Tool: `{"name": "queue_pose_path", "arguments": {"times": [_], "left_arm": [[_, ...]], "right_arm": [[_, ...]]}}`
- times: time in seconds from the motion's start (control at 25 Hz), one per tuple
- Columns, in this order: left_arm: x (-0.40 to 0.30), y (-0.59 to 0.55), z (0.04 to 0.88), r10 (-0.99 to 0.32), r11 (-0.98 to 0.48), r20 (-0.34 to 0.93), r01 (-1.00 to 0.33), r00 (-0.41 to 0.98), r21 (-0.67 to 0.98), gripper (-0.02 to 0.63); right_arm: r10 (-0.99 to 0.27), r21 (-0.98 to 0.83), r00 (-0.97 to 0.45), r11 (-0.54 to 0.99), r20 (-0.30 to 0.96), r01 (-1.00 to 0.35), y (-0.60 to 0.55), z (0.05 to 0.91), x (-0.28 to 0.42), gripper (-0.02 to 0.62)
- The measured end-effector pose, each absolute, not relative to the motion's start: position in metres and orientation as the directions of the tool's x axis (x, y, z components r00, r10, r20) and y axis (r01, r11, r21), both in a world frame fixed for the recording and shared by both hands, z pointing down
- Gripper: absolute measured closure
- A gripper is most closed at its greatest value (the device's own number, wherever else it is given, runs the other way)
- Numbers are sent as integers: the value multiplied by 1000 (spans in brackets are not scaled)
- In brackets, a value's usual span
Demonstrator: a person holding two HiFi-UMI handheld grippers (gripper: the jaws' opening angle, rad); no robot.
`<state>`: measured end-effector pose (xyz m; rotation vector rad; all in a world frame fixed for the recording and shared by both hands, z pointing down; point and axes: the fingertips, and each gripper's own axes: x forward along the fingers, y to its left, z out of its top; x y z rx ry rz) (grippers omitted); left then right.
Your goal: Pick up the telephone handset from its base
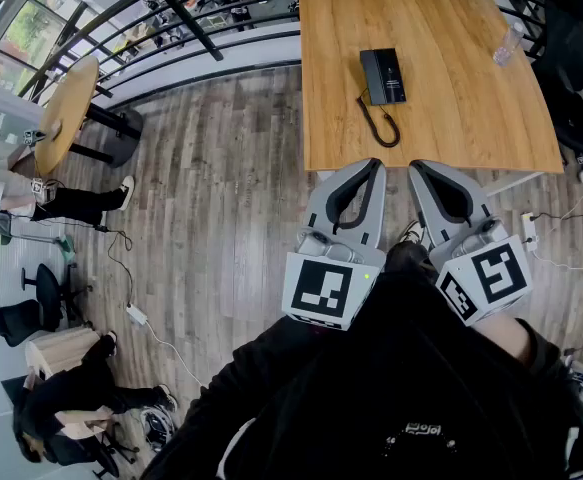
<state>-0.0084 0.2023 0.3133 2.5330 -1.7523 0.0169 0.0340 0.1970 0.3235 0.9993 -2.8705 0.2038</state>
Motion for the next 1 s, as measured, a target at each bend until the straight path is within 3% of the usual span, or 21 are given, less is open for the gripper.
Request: {"name": "queue_pose_path", "arguments": {"times": [0.36, 0.56, 1.0], "left_arm": [[-27, 212, 313, -936, -346, 37, -934, 350, 93, 601], [-43, 214, 320, -937, -344, 45, -938, 346, 50, 601], [-41, 208, 326, -926, -367, 70, -927, 372, 72, 601]], "right_arm": [[-612, -29, -779, 784, 136, -621, 210, 322, 11, 577], [-614, 63, -788, 789, 49, -611, 220, 306, -12, 577], [-588, 73, -805, 809, 82, -583, 221, 309, -16, 577]]}}
